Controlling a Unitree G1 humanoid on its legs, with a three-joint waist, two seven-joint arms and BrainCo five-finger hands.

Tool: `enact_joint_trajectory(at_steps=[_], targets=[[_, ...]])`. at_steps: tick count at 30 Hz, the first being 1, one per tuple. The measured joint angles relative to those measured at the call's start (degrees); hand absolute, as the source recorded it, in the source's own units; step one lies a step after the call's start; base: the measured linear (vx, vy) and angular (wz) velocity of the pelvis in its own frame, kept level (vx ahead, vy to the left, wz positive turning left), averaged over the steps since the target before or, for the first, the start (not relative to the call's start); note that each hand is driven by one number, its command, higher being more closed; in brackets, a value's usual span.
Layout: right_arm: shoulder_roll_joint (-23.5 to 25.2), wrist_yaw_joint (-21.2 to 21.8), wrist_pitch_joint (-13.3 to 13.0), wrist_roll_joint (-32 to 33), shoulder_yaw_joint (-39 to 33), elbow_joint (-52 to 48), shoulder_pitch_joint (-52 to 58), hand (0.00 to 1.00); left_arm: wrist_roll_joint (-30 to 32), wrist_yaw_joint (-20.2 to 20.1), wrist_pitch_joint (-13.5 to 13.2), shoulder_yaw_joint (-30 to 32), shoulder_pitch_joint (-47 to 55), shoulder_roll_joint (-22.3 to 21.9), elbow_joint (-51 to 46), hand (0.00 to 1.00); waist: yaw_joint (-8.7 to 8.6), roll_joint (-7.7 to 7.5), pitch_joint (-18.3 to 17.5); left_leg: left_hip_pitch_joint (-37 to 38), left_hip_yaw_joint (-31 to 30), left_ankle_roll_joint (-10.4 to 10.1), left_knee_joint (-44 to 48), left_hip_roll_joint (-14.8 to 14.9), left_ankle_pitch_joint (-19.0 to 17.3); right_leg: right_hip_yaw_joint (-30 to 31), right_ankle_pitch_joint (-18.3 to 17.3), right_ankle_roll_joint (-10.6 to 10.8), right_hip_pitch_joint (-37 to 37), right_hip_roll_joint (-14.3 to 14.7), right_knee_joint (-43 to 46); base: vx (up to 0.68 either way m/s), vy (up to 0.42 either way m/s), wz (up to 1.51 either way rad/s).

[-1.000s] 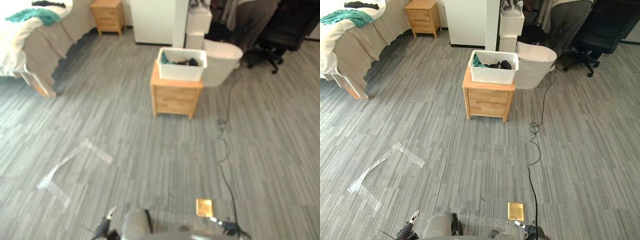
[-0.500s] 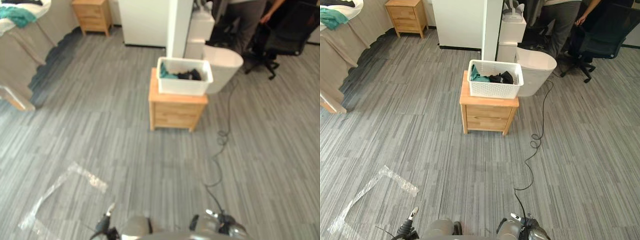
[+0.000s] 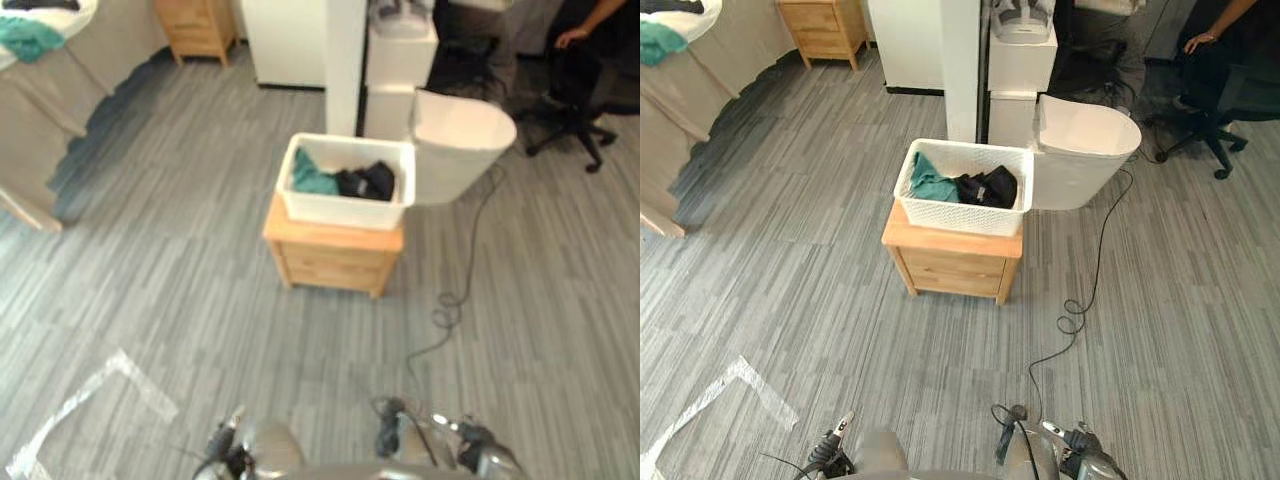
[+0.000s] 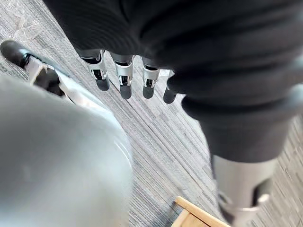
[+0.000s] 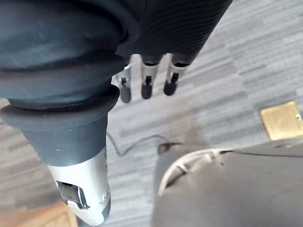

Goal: Pick up the laundry basket with both hands and put the clothes into the washing machine.

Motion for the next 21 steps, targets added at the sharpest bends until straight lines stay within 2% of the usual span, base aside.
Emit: enact_joint_trajectory(at_steps=[1,2,3,4,5,6,7,8,9,10,11,13,14,16,17,18,20,21], targets=[[0.2,-0.5,-0.2,0.9,-0.1,-0.2,0.0,0.0,-0.2,0.0,-0.2,-0.1,-0.2,0.6,-0.3,0.0,0.02,-0.96,0.5,-1.2,3.0,-1.3,-1.5,-1.5,-1.5,-0.2,0.0,0.0,4.4,0.3,-3.8,0.43,-0.261,-0.03],[0.1,-0.8,-0.3,2.0,-0.4,-1.2,0.0,0.0,-0.4,-0.1,-0.3,-0.4,-0.2,0.8,-1.2,0.0,0.0,-1.61,0.8,-2.3,5.5,-2.3,-6.9,-3.5,-2.5,-0.3,0.0,0.0,7.2,0.4,-6.6,0.41,-0.222,-0.02],[0.2,-1.1,-0.4,2.6,-0.6,-2.2,0.0,0.0,-0.5,0.0,-0.4,-0.9,-0.2,0.8,-1.5,0.0,0.0,-1.66,0.8,-2.8,6.7,-2.3,-10.8,-4.4,-2.5,-0.3,0.0,0.1,8.1,0.6,-7.6,0.37,-0.139,-0.05],[0.3,-1.5,-0.5,3.4,-1.6,-4.4,0.0,0.0,-0.5,0.0,-0.5,-1.3,-0.3,0.7,-1.9,0.0,-0.09,-1.59,0.8,-3.6,8.5,-2.3,-17.9,-5.7,-2.5,-0.5,0.0,0.1,9.0,1.1,-9.1,0.34,-0.055,-0.07],[0.8,-1.9,-1.1,5.5,-3.2,-9.0,0.1,0.0,-0.7,0.0,-0.5,-1.5,-0.6,0.4,-2.5,0.0,-0.09,-1.65,0.8,-3.6,11.1,-2.8,-32.6,-8.9,-2.1,-1.1,-0.1,0.6,9.9,1.3,-10.7,0.34,-0.019,-0.03],[1.0,-2.4,-1.7,6.5,-3.6,-10.8,0.2,0.0,-1.0,0.2,-0.6,-1.7,-0.8,0.2,-2.5,0.0,-0.13,-1.62,0.8,-3.2,11.5,-3.4,-38.4,-10.3,-1.2,-1.3,-0.3,1.0,10.2,1.4,-11.2,0.39,0.075,-0.01],[1.1,-3.4,-2.6,8.4,-4.3,-15.2,0.1,0.0,-1.6,0.5,-0.7,-2.1,-1.0,-0.1,-3.0,0.0,0.06,-0.93,0.4,-2.6,11.3,-3.9,-50.3,-13.1,4.2,-1.2,-1.2,2.5,10.8,2.2,-11.5,0.33,0.107,-0.07],[1.3,-4.0,-2.8,9.0,-4.4,-17.1,0.0,0.0,-1.7,0.7,-0.7,-2.0,-0.9,0.0,-3.0,0.0,0.37,-0.39,0.1,-1.9,9.7,-1.4,-51.7,-13.6,9.0,-0.6,-1.7,3.3,11.4,2.5,-11.5,0.41,0.144,-0.14],[3.0,-5.0,-3.1,10.0,-4.3,-21.1,-0.1,0.0,-2.2,1.3,-0.8,-2.0,-0.9,1.3,-3.4,0.0,0.9,-3.26,-0.2,-0.8,9.8,1.1,-52.2,-15.3,10.3,-0.1,-2.4,4.3,12.1,1.4,-11.5,0.28,0.092,-0.08],[3.7,-5.5,-3.5,10.5,-4.4,-23.4,0.3,0.0,-2.3,1.7,-1.0,-2.0,-0.8,1.6,-3.9,0.0,0.89,-4.45,-0.7,-0.7,9.8,1.6,-52.5,-16.2,9.9,-0.1,-2.9,4.9,12.0,0.6,-11.3,0.35,0.09,0.15],[4.5,-6.1,-5.0,10.7,-4.4,-27.8,0.6,0.0,-2.6,1.9,-1.4,-2.0,-1.0,2.0,-5.3,0.0,0.9,-6.41,-1.1,-0.7,10.3,2.2,-51.7,-17.6,8.4,-0.3,-3.8,5.9,12.3,-1.2,-10.5,0.32,0.076,0.17],[4.3,-7.3,-6.1,10.7,-4.4,-32.3,-0.6,0.0,-2.7,1.9,-1.5,-2.0,-1.1,1.9,-5.8,0.0,1.43,-6.33,-1.1,-0.3,10.7,2.7,-47.9,-17.7,4.5,0.3,-4.2,6.5,11.9,-2.5,-6.0,0.27,0.103,-0.07],[4.4,-7.8,-6.7,10.7,-3.6,-34.7,-1.7,0.0,-2.7,2.1,-1.4,-2.1,-0.3,1.7,-6.8,0.0,1.43,-5.79,-1.2,1.2,11.0,2.7,-46.8,-17.6,1.7,1.2,-4.8,7.3,10.9,-3.8,-0.2,0.19,0.142,-0.27],[4.8,-7.9,-7.5,10.6,-1.3,-38.9,-2.5,0.0,-2.7,2.3,-1.5,-3.7,1.6,1.9,-10.5,0.0,1.45,-4.99,-1.2,4.8,11.9,2.9,-46.7,-17.8,-1.1,3.2,-4.9,7.5,5.0,-7.4,15.9,0.2,0.128,-0.18],[5.1,-7.9,-7.6,10.6,-0.8,-39.8,-2.6,0.0,-2.7,2.8,-1.5,-4.0,2.1,2.2,-12.0,0.0,1.37,-4.88,-1.1,5.6,11.9,2.9,-46.7,-17.8,-1.5,3.2,-5.5,7.2,3.9,-8.2,18.5,0.19,0.054,0.03],[5.7,-8.1,-7.6,10.6,0.1,-40.8,-2.2,0.0,-2.7,3.3,-1.5,-4.4,2.7,2.4,-15.8,0.0,1.39,-4.71,-1.2,7.2,11.9,2.7,-47.8,-17.9,-1.3,2.0,-6.9,6.7,2.5,-9.1,19.5,0.19,0.009,0.11],[6.0,-8.2,-7.6,10.6,1.5,-41.7,-2.2,0.0,-2.7,4.4,-1.9,-4.5,3.8,2.5,-22.2,0.0,1.47,-4.92,-2.0,8.2,11.7,2.5,-49.7,-17.9,-0.8,-0.3,-7.4,6.1,0.6,-8.8,13.7,0.21,-0.051,0.1],[6.0,-8.5,-7.5,10.6,1.5,-43.2,-2.4,0.0,-2.7,4.8,-2.1,-4.4,3.8,2.6,-26.6,0.0,1.6,-4.99,-2.2,8.5,11.4,2.0,-50.7,-17.8,-0.5,-0.3,-7.1,5.7,-0.7,-8.4,7.8,0.21,-0.127,0.14]])
